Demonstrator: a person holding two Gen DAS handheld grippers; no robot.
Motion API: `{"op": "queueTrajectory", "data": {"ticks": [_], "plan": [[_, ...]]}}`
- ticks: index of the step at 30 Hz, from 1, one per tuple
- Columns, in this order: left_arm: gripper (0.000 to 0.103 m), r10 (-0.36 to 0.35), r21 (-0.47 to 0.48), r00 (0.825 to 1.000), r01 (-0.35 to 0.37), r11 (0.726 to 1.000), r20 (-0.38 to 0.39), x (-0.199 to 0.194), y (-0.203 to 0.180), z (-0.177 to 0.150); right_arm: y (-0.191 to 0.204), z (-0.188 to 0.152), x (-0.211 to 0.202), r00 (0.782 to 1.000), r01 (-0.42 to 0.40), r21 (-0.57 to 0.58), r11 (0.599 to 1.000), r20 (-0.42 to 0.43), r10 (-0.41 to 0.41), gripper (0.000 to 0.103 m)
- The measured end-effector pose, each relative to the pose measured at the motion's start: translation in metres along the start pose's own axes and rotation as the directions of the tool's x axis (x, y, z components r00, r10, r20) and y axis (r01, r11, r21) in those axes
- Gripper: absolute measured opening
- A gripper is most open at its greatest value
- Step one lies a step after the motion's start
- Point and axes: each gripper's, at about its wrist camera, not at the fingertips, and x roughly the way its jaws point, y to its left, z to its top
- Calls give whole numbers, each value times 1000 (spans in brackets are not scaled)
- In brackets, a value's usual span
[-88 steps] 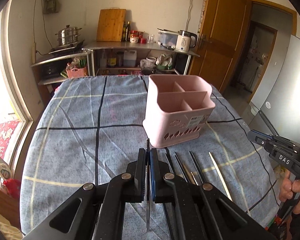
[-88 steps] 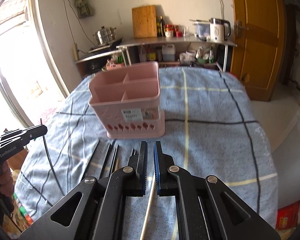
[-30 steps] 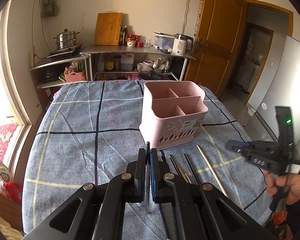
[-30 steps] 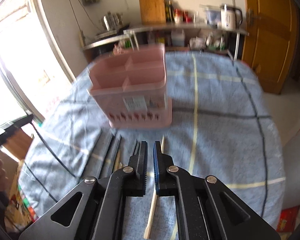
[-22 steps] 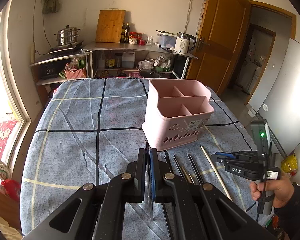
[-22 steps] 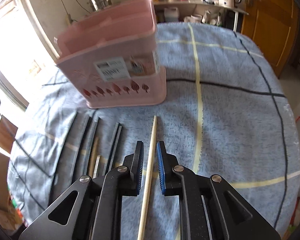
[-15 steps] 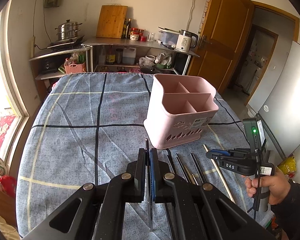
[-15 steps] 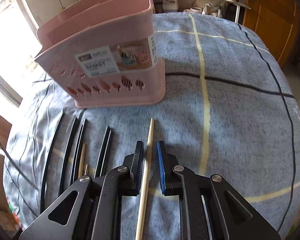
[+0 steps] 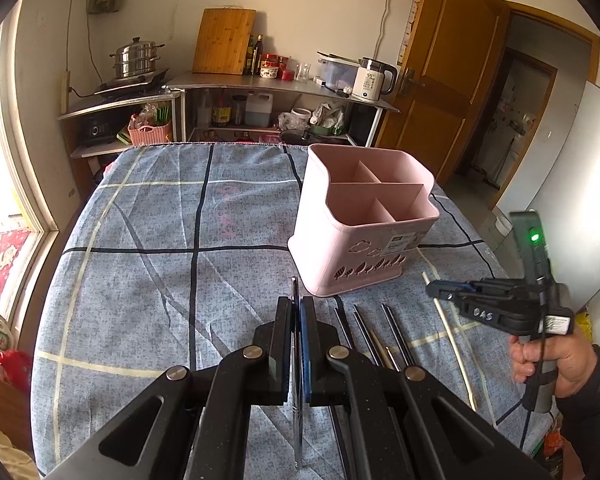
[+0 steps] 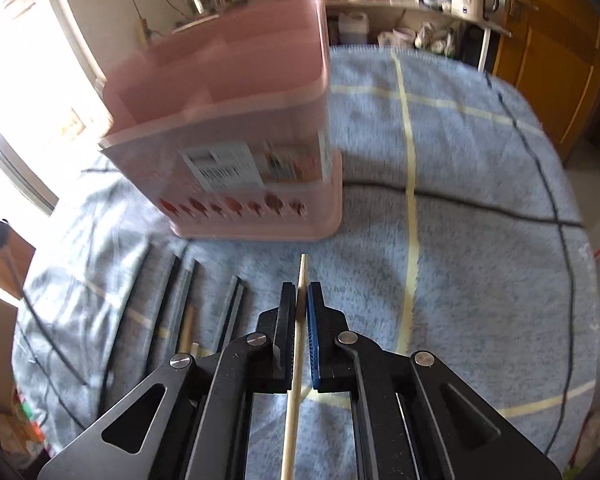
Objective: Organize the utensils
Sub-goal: 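Lift both held chopsticks and carry them up over the pink basket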
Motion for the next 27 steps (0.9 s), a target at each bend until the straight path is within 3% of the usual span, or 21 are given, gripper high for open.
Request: {"op": "queueTrajectory", "data": {"ticks": [12,27], "plan": [[4,-3,34,999,1,999,42,-27,-17,4,17,12,-92,974,-17,-28,999,227,23,6],[4,-8,73,997,2,997,78,-54,-37,7,16,-20,-130,960,-36,-40,999,278,46,5]]}}
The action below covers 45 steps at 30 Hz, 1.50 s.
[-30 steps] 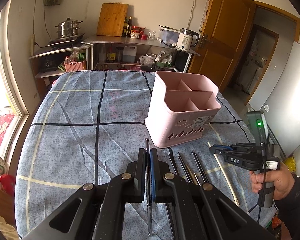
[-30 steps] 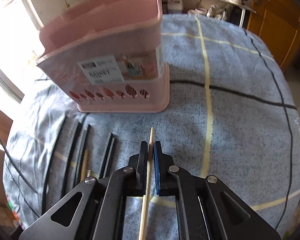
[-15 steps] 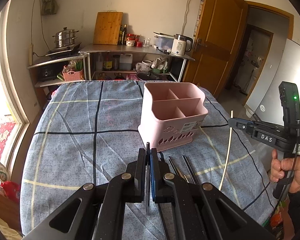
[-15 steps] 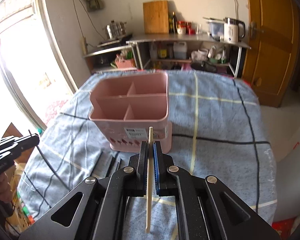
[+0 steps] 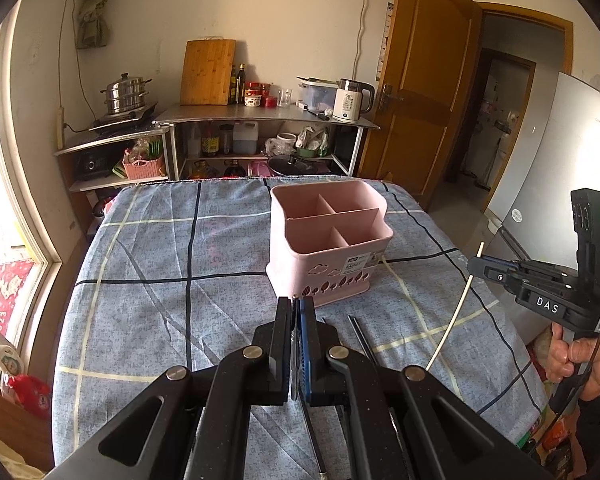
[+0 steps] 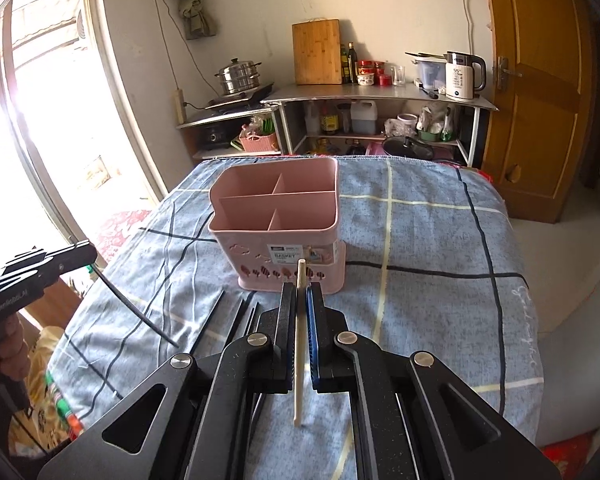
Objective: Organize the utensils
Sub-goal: 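Lift both held chopsticks and carry them up over the pink basket, then lower both chopsticks into the pink basket and open both grippers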
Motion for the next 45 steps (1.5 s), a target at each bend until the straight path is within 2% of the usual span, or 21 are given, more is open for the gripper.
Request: {"op": "queueTrajectory", "data": {"ticks": [11,25,30,36,45], "plan": [[4,-55,4,998,55,998,10,-1,-5,25,9,26,-15,996,-36,-6,999,81,36,5],[4,-68,12,994,67,998,91,15,-2,119,28,102,-3,972,-78,-23,997,219,81,5],[4,-54,12,994,53,999,93,32,1,140,27,125,10,963,-85,-4,996,258,83,5],[4,-51,5,997,51,999,60,62,5,141,25,135,31,961,-86,-3,996,264,84,5],[4,-58,-11,998,58,998,-20,104,12,116,23,114,78,985,-76,6,997,157,74,5]]}}
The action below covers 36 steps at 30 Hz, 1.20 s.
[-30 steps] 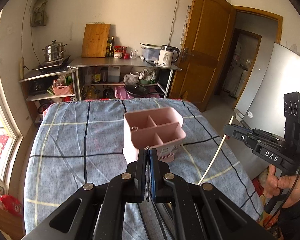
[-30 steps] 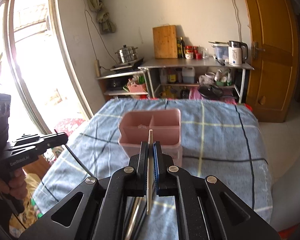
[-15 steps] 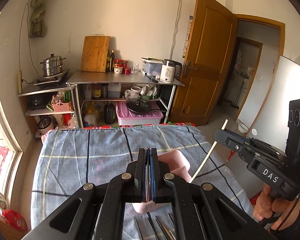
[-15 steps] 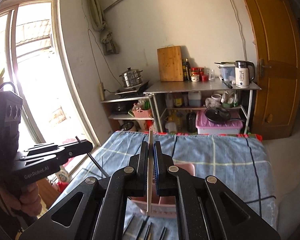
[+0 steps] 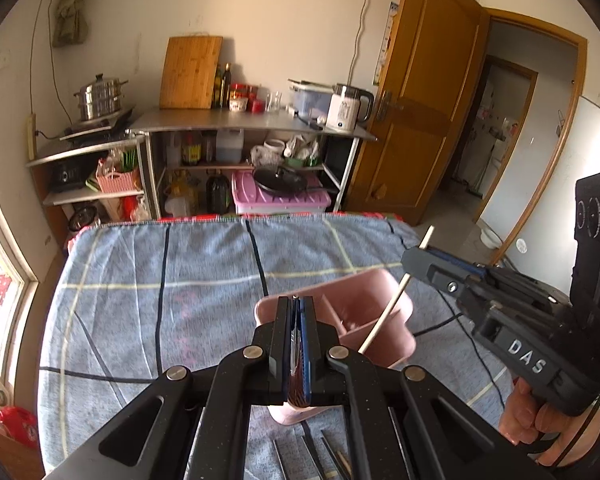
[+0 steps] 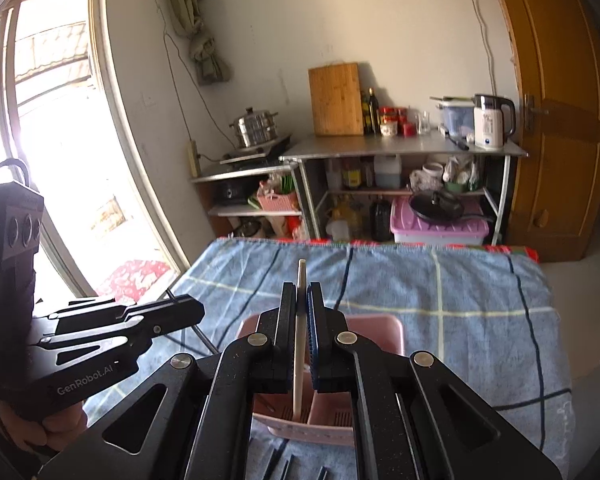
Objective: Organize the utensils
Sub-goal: 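Lower both chopsticks into the pink basket and open both grippers, then move both open grippers back down to the remaining chopsticks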
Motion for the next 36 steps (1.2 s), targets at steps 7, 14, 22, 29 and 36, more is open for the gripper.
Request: {"op": "queueTrajectory", "data": {"ticks": [7,14,22,29,36], "plan": [[4,16,-6,999,-16,1000,-28,13,6,-15,-8,-21,22,996,1,8,1000,-88,0,5],[5,7,-2,1000,-7,1000,-3,0,7,-18,-7,-23,10,997,8,-2,1000,-82,-8,15],[7,-3,10,998,3,1000,66,-42,-4,-36,-2,-31,-36,1000,10,-13,1000,-22,-10,21],[7,9,12,991,-11,1000,135,-85,-16,-82,3,-70,-79,999,34,-7,999,-5,-34,21],[7,15,-20,990,-12,1000,141,-107,-25,-139,8,-123,-111,998,52,17,999,-31,-51,21]]}}
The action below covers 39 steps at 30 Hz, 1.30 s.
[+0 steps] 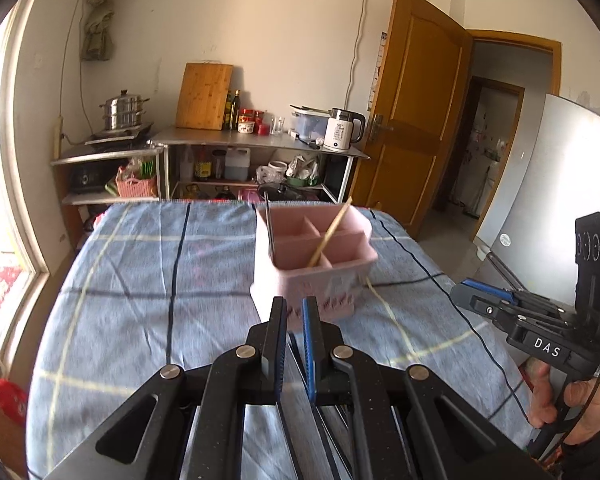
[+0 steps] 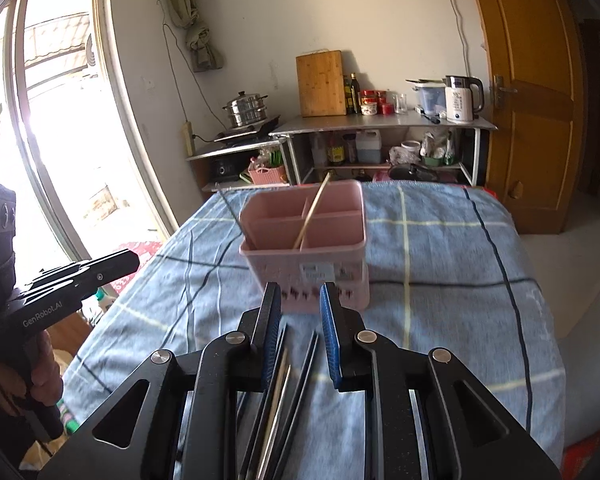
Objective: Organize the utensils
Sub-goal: 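Move both open grippers back down to the remaining chopsticks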
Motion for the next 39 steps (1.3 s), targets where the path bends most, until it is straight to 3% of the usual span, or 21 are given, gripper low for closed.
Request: {"op": "queueTrajectory", "data": {"ticks": [9,21,28,33,39], "plan": [[7,20,-8,1000,-20,1000,-13,-17,-5,-41,0,-43,-21,999,4,24,1000,-47,-3,21],[7,34,-20,999,-34,999,-32,-14,1,-67,-3,-65,-18,997,27,29,999,-69,-25,21],[7,45,-30,997,-47,998,-68,9,8,-72,-5,-70,0,994,44,27,999,-100,-41,21],[18,43,-32,993,-47,998,-114,36,15,-74,-8,-73,25,989,52,28,998,-142,-48,21],[19,41,-21,982,-46,999,-183,79,21,-74,-7,-71,64,978,60,16,998,-199,-55,21]]}}
